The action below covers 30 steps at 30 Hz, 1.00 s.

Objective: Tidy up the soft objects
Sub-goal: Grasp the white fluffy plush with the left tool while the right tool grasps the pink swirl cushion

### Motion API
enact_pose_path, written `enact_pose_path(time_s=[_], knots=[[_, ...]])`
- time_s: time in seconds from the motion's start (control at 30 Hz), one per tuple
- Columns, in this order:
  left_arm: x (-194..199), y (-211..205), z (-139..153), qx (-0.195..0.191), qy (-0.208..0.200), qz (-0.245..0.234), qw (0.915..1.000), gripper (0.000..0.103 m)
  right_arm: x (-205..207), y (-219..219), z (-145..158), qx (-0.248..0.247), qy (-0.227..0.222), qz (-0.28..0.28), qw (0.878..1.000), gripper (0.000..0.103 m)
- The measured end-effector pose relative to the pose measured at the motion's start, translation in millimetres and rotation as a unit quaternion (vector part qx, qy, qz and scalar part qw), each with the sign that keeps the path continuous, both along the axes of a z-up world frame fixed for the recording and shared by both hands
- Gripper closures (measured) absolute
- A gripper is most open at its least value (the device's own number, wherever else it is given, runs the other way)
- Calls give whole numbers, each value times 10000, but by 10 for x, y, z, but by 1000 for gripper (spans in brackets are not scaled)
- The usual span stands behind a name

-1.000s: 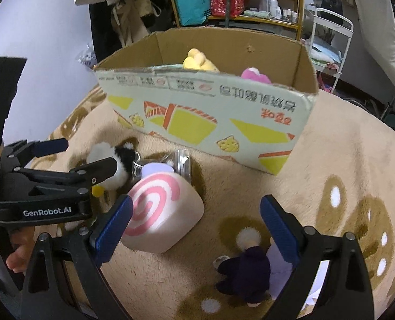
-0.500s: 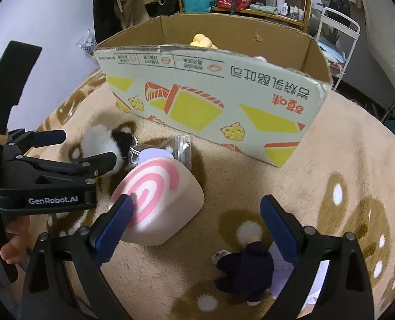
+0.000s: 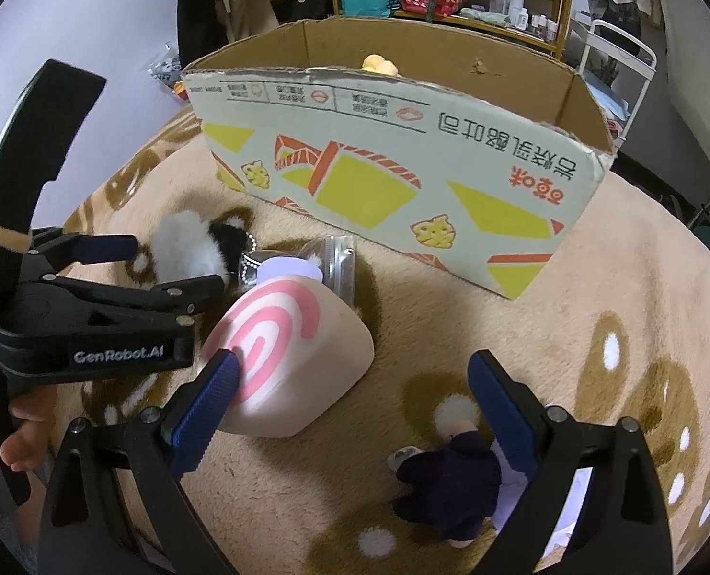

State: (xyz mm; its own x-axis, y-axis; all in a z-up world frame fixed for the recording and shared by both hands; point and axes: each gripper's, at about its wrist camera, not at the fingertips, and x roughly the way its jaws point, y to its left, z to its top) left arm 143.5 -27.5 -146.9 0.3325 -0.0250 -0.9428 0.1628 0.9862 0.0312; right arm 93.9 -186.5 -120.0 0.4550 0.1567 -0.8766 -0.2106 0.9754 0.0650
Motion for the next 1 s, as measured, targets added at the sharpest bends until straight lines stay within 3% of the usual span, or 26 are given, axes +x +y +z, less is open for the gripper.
enact_pose_path(time_s=[0.27, 0.33, 0.47, 0.63, 0.73, 1.0], knots=[[44, 16, -3, -170, -20, 47, 9998, 22, -32, 116, -21, -67, -16, 272, 9996, 3], [71, 24, -10, -201, -9, 72, 9998, 22, -23, 113, -30, 3, 31, 296, 9996, 11], [120, 40, -30, -249, -1, 124, 9996, 22, -17, 71, -41, 167, 116, 250, 9995, 16], [173, 27, -66, -303, -33, 166, 9994, 22, -7, 24, -57, 399, 251, 206, 9987, 36], [190, 8, -73, -327, -64, 155, 9993, 41, -24, 50, -48, 384, 257, 314, 9984, 47], [166, -18, -48, -451, -137, 98, 9988, 57, -49, 110, -58, 289, 275, 454, 9982, 57]])
